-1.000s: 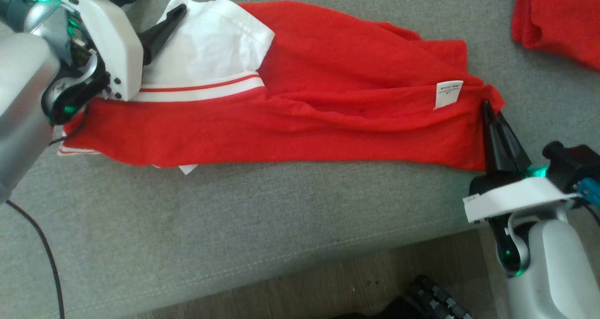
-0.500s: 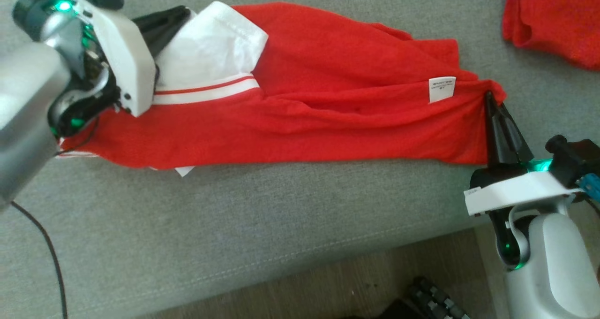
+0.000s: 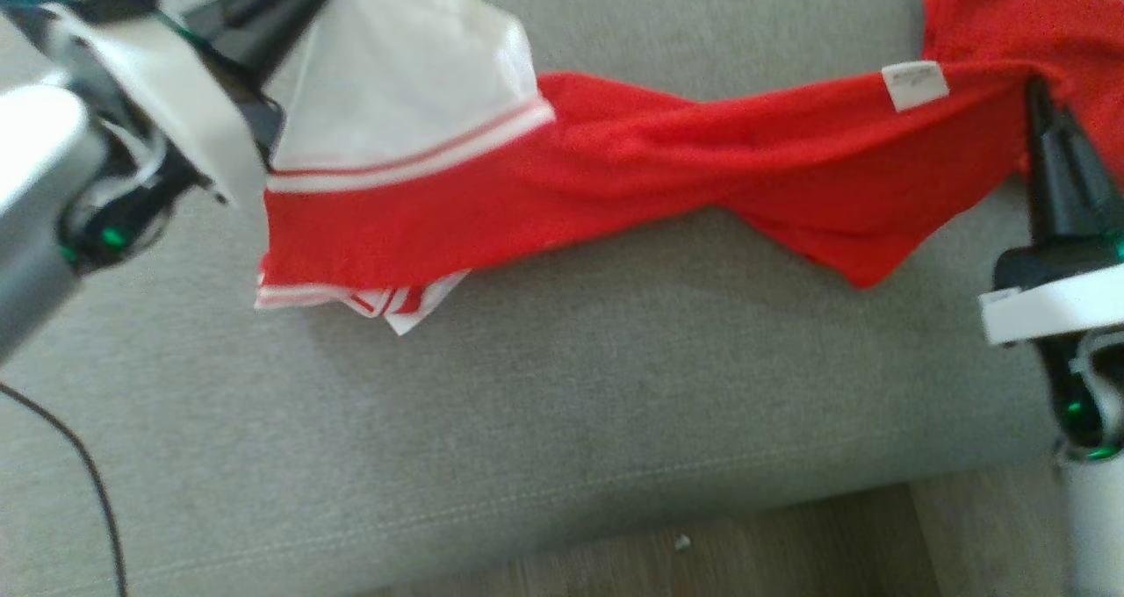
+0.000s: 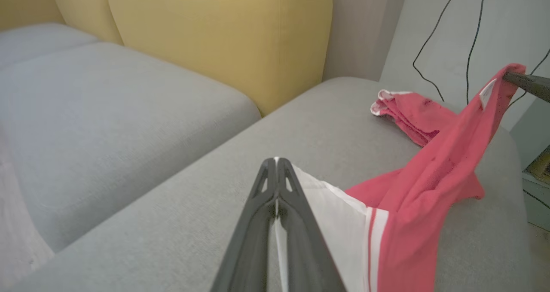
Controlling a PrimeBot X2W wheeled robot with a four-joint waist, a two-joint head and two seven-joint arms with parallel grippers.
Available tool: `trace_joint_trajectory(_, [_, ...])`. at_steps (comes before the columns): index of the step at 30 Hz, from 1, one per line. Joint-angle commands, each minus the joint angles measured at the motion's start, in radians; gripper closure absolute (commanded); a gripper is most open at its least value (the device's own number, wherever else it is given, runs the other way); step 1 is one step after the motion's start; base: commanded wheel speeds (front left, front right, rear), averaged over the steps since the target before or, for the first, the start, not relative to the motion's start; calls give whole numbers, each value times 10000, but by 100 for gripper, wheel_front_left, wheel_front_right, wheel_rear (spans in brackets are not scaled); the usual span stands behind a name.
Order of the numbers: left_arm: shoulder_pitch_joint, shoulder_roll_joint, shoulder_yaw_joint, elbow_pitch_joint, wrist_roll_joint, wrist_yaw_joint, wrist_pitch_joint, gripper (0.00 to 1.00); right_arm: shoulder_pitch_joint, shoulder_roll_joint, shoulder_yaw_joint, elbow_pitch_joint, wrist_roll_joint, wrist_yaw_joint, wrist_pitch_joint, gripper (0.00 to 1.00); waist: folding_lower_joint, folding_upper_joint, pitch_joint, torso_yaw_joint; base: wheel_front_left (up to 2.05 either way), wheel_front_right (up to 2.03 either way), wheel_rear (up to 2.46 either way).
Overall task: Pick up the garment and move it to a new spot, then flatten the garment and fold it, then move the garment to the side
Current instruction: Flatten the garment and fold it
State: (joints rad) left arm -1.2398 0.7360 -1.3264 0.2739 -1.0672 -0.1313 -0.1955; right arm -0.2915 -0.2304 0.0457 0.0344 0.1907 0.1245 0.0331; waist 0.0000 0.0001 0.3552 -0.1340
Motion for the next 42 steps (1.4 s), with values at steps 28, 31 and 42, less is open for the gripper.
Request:
trace_joint_trajectory(28, [-7220,247,5341,1715,6531,984,-662,100,-10898,-917,1509,3944,2525,62,1695,100,0,-1,2065,44,0,0,0])
trace_joint_trajectory(31, [-7654,-122,6231,834,7621,1582,-662,100,-11998,-893,1537,4804,1739,62,81,100,0,-1,2664,310,0,0,0])
trace_joint_trajectory(42, [-1993,-1026,8401,-2015,8001,551,-662,100,-11107,-1422,3314,7033,1960,62,-1431,100,0,-1,2993,1990,0,0,0])
